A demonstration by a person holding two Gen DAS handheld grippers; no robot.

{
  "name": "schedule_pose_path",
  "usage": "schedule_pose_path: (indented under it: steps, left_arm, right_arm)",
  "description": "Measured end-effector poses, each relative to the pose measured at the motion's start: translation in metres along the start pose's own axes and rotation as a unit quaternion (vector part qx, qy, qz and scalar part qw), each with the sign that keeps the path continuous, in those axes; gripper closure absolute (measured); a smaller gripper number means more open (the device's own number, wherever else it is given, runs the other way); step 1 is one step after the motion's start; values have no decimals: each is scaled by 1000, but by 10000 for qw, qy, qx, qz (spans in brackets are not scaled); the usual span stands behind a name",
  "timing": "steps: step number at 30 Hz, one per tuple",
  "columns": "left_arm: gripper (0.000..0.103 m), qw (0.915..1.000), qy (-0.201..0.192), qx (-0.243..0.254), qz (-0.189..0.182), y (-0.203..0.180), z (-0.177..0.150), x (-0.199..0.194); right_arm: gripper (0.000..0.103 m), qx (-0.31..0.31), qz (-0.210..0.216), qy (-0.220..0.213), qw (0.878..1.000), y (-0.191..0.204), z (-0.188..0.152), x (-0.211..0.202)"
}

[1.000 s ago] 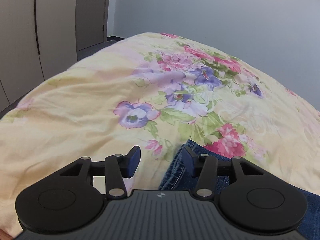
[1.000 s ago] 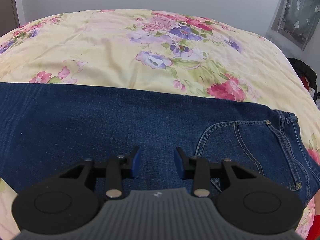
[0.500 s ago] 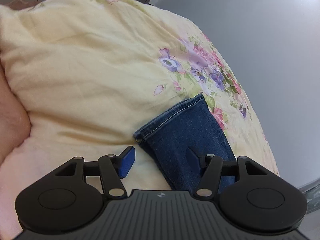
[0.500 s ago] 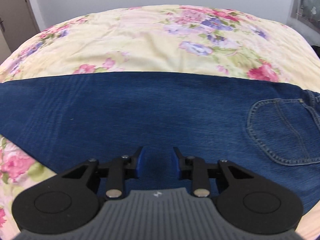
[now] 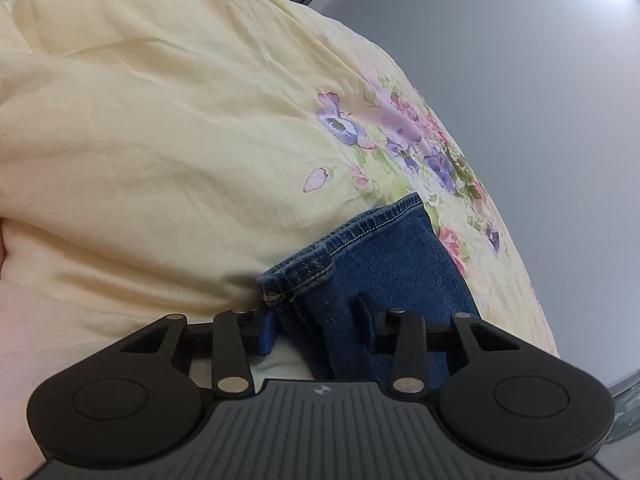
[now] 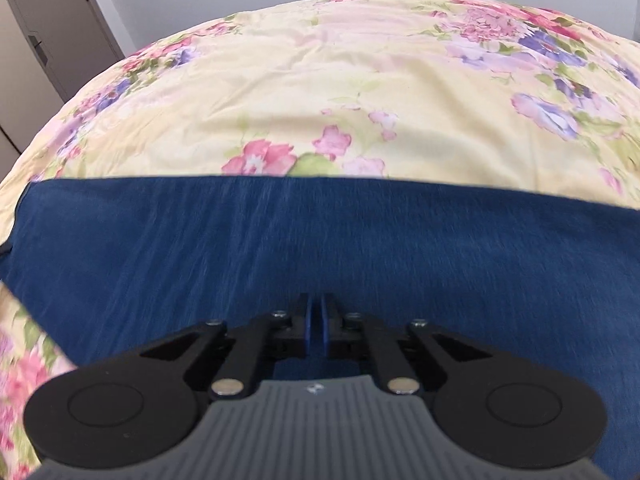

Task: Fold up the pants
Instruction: 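Lift the hem end with the left tool and lay it over the back pocket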

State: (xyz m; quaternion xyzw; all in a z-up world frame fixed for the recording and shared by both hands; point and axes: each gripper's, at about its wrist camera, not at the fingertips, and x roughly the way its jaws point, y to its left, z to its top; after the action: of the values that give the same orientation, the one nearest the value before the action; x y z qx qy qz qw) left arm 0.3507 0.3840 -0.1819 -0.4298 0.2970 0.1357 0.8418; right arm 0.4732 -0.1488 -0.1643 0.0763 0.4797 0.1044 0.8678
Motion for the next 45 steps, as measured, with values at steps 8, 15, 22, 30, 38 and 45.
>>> schedule_pose_path:
  steps: [8, 15, 22, 30, 38, 45]
  left_arm:
    - [74, 9999, -101, 20, -45, 3, 3, 5]
    - [87, 9987, -290, 410, 84, -27, 9, -17]
    - [88, 9948, -513, 880, 41, -66, 11, -45]
    - [88, 9876, -760, 1372, -46, -128, 4, -88]
    - [89, 9569, -1236, 2552, -628, -271, -43, -168]
    - [89, 9195, -1369, 3511, -1119, -422, -131, -215]
  right_arm:
    - [103, 294, -35, -81, 9995, -9, 42, 46]
    - [103, 527, 40, -38, 9986, -6, 45, 37]
    - [103, 45, 196, 293, 9994, 21, -27, -14]
    - [103, 446, 410, 482, 9970, 13, -103, -48]
    - [103, 768, 724, 165, 9943, -34, -98, -114]
    - [103, 938, 668, -539, 9919, -110, -90, -189]
